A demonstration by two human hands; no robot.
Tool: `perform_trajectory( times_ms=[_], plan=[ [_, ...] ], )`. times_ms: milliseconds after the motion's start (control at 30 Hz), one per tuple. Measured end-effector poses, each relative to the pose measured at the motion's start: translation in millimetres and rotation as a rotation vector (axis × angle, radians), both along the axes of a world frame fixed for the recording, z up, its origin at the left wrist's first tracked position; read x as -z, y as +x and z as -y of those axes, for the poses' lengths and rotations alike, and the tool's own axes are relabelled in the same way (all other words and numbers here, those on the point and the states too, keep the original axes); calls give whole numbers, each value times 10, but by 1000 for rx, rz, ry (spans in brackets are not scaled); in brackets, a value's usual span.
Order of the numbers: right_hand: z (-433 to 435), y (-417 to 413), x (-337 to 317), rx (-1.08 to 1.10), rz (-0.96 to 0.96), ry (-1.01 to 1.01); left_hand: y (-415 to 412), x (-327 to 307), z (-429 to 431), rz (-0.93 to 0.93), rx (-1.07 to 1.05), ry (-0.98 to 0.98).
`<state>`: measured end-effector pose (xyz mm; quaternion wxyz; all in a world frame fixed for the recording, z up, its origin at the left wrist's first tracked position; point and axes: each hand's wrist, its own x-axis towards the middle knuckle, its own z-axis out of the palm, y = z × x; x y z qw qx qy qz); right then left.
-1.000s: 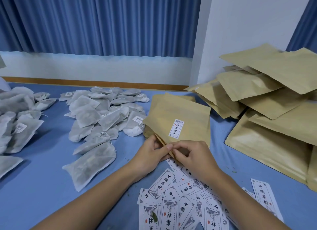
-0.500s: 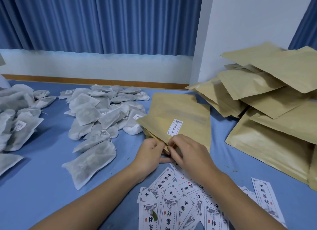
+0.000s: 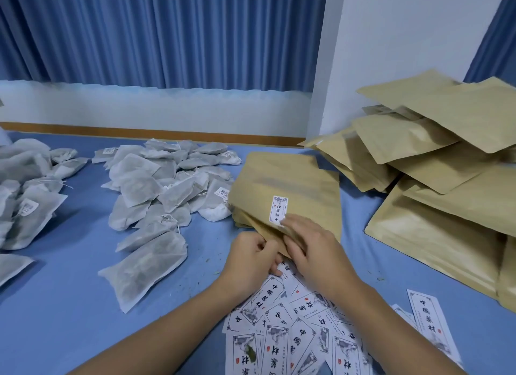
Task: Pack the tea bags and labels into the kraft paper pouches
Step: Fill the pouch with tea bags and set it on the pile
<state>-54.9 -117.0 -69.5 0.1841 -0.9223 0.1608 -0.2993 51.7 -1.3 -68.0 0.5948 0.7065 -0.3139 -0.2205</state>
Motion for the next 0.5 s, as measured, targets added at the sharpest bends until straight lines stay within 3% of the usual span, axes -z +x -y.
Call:
perform_trajectory(
  times_ms=[67, 167, 267, 367, 500],
  plan=[
    [-34, 45, -1, 4, -29, -3, -10, 3, -24, 214, -125, 27],
    [-61, 92, -3, 85, -52, 24, 8, -79, -89, 852, -381, 40],
    [-122, 92, -26, 104, -58, 37, 22, -108, -74, 1335, -414, -81],
    [-141, 76, -57, 122, -51, 94, -35, -72, -48, 1477, -253, -181],
    [-94, 60, -57, 185, -12, 167, -137, -79, -45, 1485, -94, -125]
  ],
)
